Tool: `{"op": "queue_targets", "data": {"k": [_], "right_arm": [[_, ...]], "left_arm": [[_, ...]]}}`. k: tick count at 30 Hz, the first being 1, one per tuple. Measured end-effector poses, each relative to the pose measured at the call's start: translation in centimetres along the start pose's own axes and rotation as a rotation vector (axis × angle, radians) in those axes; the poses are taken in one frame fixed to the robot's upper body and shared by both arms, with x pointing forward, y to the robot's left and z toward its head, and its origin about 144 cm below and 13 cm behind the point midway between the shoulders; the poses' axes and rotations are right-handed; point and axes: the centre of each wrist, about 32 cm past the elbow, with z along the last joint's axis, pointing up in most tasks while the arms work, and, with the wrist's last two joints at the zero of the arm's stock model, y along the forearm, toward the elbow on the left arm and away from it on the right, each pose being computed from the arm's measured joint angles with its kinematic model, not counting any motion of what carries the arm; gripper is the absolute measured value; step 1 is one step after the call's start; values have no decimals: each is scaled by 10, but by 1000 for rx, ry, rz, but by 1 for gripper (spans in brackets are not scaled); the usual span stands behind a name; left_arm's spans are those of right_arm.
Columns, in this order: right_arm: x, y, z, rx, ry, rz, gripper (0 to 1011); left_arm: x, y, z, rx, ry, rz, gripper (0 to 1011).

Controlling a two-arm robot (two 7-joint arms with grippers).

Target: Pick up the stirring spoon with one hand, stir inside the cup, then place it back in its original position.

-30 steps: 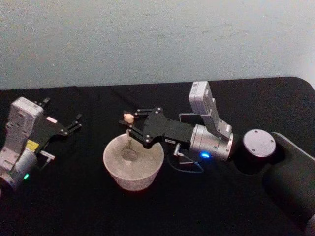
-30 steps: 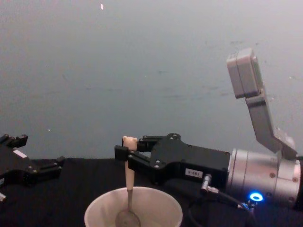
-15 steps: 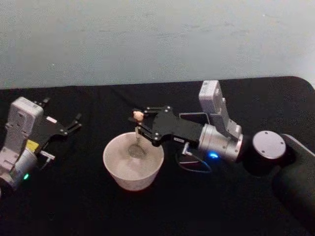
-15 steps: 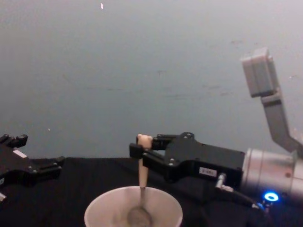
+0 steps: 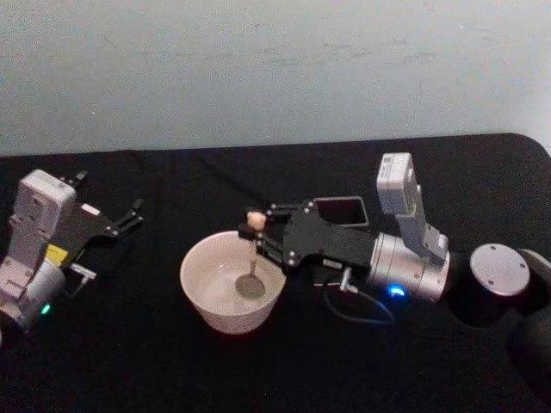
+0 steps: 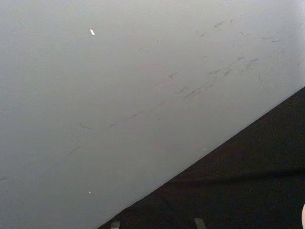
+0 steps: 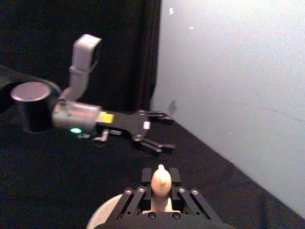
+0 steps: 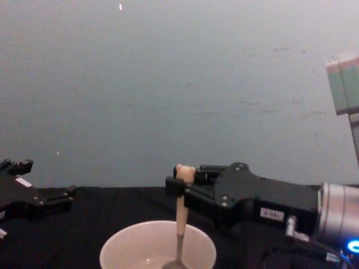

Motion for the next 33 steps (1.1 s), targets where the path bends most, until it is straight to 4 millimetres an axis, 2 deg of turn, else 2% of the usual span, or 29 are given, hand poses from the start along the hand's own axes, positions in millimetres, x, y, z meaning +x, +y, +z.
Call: {"op": "queue_targets", "data": {"k": [7, 13, 22, 33], "right_arm": [[-11, 1, 4, 6, 13, 70, 213], [-14, 13, 6, 27, 16, 96, 212], [-1, 30, 4, 35, -3, 48, 212], [11, 25, 4, 22, -22, -11, 212]], "left_arm": [[0, 0, 0, 0, 0, 0, 1001], [0, 0, 0, 0, 0, 0, 1001], [0, 0, 0, 0, 0, 0, 1001], [0, 0, 0, 0, 0, 0, 1001]]}}
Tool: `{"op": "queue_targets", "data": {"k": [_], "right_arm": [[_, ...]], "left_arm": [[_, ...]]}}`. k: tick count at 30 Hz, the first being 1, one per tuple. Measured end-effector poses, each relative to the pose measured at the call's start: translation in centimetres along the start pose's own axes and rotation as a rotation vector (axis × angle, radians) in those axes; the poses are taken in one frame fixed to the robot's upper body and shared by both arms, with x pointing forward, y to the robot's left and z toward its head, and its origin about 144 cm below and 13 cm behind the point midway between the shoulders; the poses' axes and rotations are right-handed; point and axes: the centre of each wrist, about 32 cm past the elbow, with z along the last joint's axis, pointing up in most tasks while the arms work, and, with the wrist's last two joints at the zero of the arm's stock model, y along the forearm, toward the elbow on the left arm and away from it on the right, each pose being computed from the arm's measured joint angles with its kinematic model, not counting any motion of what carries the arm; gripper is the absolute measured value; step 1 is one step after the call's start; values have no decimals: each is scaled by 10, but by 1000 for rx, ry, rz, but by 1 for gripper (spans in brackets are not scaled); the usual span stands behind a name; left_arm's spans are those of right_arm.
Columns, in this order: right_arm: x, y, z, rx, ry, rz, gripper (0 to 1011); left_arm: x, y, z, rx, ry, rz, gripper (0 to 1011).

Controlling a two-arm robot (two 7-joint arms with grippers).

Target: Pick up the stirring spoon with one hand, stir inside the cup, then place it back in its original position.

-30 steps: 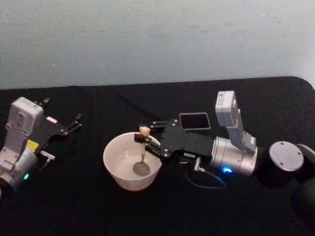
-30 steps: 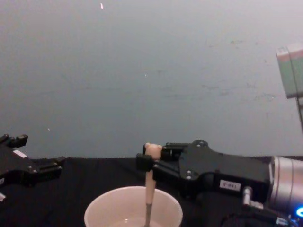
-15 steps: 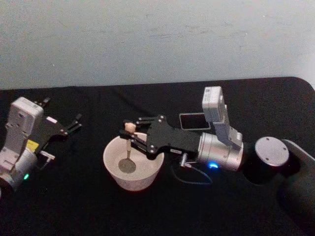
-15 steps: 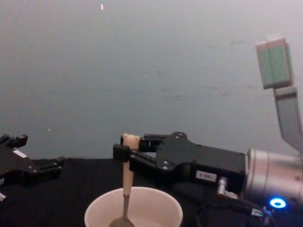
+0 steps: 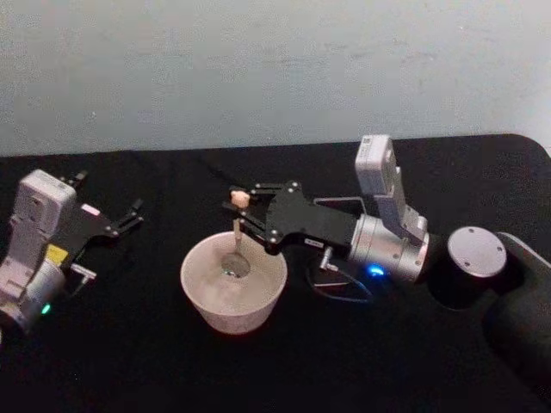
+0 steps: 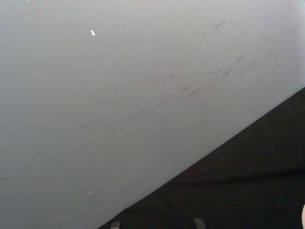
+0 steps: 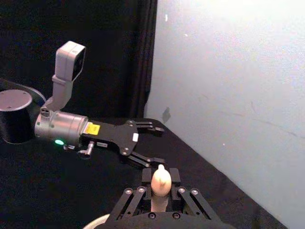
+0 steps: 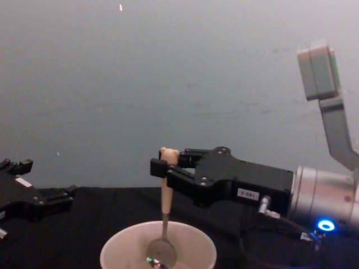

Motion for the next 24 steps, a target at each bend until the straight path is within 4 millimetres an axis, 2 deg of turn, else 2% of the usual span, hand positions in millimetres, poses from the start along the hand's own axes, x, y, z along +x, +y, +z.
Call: {"op": "queue_targets", "data": {"k": [12, 24], "right_arm": [[-2, -16, 2, -12, 2, -17, 212], [-18, -33, 5, -29, 24, 42, 213]], "left_arm": [[0, 0, 0, 0, 0, 0, 1001], [0, 0, 0, 0, 0, 0, 1001]]}}
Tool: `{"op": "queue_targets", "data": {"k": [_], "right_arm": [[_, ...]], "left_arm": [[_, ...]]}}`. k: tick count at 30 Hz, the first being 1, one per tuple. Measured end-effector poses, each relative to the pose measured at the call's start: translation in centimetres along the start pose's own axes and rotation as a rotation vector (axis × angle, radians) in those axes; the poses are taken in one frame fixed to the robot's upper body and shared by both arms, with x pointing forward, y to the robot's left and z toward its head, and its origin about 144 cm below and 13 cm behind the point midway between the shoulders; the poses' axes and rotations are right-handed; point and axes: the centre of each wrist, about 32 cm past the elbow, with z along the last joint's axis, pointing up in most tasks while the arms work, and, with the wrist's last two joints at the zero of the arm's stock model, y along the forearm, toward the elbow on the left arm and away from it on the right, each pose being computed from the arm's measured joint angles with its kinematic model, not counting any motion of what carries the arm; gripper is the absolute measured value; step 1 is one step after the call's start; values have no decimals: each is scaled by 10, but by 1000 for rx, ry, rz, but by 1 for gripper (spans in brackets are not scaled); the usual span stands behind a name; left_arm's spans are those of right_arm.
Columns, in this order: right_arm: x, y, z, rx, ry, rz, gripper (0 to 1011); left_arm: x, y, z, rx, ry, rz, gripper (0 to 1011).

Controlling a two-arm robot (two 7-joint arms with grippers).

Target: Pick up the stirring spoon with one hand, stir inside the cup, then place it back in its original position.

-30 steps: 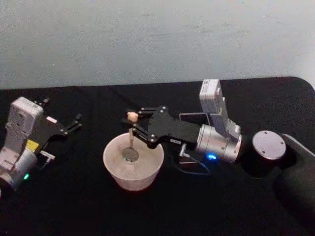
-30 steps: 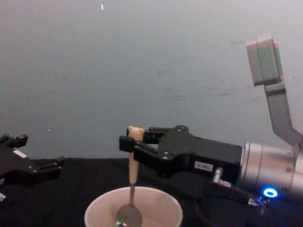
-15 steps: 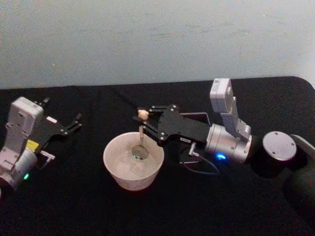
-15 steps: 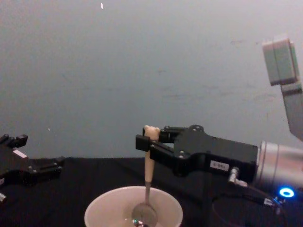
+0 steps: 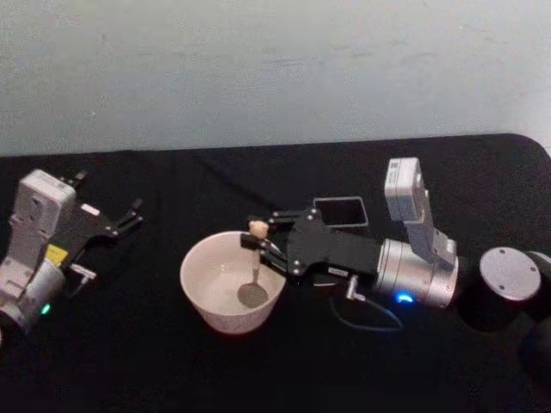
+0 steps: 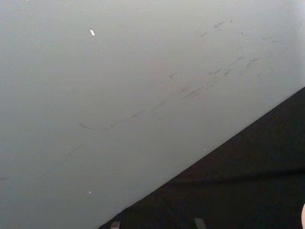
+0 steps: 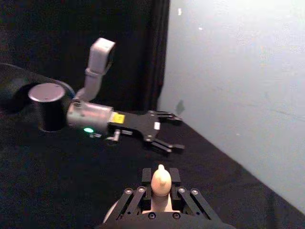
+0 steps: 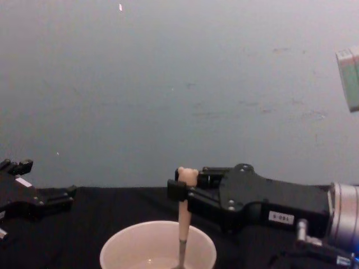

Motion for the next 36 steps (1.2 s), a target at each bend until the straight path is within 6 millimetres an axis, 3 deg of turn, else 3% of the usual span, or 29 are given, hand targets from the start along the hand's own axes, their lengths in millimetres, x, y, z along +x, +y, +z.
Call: {"op": "queue_targets", "data": {"k": [13, 22, 36], "right_arm": [[-11, 18, 1, 33, 30, 69, 212], [2, 37, -2, 38, 11, 23, 212], [17, 28, -4, 13, -15, -57, 212]], "left_arm": [[0, 0, 0, 0, 0, 0, 1001], [0, 0, 0, 0, 0, 0, 1001], [0, 0, 0, 0, 0, 0, 1001]]}}
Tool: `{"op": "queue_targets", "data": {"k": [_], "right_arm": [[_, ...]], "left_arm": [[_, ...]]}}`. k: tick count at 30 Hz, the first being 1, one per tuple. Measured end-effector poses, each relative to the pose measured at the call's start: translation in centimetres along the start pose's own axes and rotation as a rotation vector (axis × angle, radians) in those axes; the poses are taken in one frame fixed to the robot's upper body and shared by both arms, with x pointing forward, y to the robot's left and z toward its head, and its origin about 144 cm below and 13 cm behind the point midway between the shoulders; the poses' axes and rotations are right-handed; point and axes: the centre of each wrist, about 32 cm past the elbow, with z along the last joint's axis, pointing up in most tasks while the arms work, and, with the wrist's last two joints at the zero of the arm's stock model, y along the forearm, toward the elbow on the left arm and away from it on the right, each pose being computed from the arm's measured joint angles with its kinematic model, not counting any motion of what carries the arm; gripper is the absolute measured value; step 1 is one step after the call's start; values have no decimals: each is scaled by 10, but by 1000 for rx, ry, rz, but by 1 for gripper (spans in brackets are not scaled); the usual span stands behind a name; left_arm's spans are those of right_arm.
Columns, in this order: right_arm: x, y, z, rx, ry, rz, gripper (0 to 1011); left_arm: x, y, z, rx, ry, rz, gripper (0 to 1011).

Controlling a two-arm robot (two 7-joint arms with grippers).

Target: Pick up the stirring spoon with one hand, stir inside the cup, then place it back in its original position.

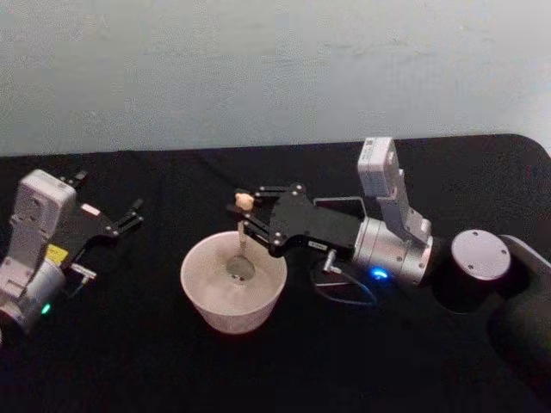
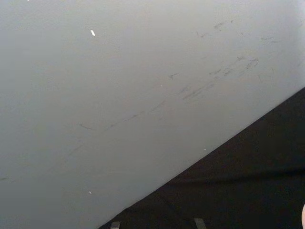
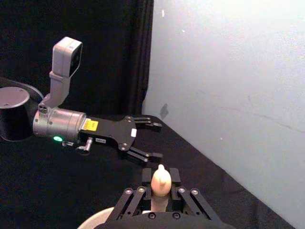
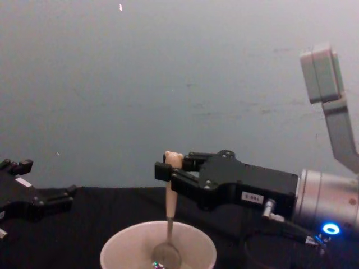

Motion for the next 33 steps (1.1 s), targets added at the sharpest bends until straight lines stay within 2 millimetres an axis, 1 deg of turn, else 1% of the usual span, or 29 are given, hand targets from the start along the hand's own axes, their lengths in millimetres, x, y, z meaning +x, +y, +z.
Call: {"op": "queue_targets", "data": {"k": [11, 19, 29, 33], "right_arm": [[-1, -14, 2, -6, -4, -18, 212], [-11, -25, 5, -2, 16, 15, 212], [-27, -19, 7, 14, 44, 92, 212], [-30, -10, 8, 25, 48, 115, 212]], "left_arm": [[0, 0, 0, 0, 0, 0, 1001], [0, 0, 0, 0, 0, 0, 1001], [0, 0, 0, 0, 0, 0, 1001], [0, 0, 0, 0, 0, 0, 1001]]}}
